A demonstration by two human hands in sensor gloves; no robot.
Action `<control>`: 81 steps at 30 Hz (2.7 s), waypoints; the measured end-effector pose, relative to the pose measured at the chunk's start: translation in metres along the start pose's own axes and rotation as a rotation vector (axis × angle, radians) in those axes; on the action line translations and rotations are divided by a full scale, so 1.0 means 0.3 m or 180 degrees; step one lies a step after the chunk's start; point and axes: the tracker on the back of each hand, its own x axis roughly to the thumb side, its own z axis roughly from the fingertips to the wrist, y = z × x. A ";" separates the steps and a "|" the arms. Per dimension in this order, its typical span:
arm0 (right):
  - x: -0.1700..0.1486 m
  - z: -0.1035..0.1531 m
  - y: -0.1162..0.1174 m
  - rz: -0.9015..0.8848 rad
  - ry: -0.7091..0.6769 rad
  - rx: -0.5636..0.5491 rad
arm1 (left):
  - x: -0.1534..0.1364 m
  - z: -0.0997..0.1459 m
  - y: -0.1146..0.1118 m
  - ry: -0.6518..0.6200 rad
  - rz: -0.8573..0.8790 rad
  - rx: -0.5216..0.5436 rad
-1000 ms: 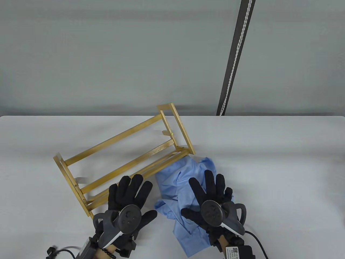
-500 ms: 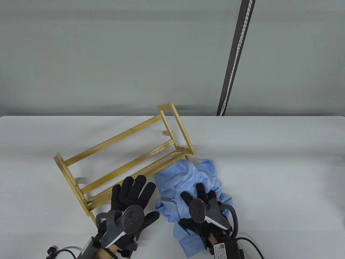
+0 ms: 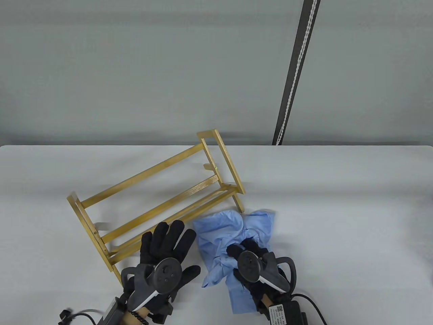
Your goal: Hang long-sleeve shirt on book rack
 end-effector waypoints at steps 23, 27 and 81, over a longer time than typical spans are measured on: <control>-0.048 0.096 -0.273 -0.0601 -0.0132 -0.1041 | 0.001 0.032 0.046 -0.0098 0.0078 0.0210; -0.019 0.109 -0.289 -0.0614 -0.0243 -0.1099 | 0.021 0.041 0.050 -0.0223 0.0061 0.0243; 0.069 0.150 -0.285 -0.0871 -0.0951 -0.0804 | 0.054 0.010 0.115 -0.0238 0.0436 0.0545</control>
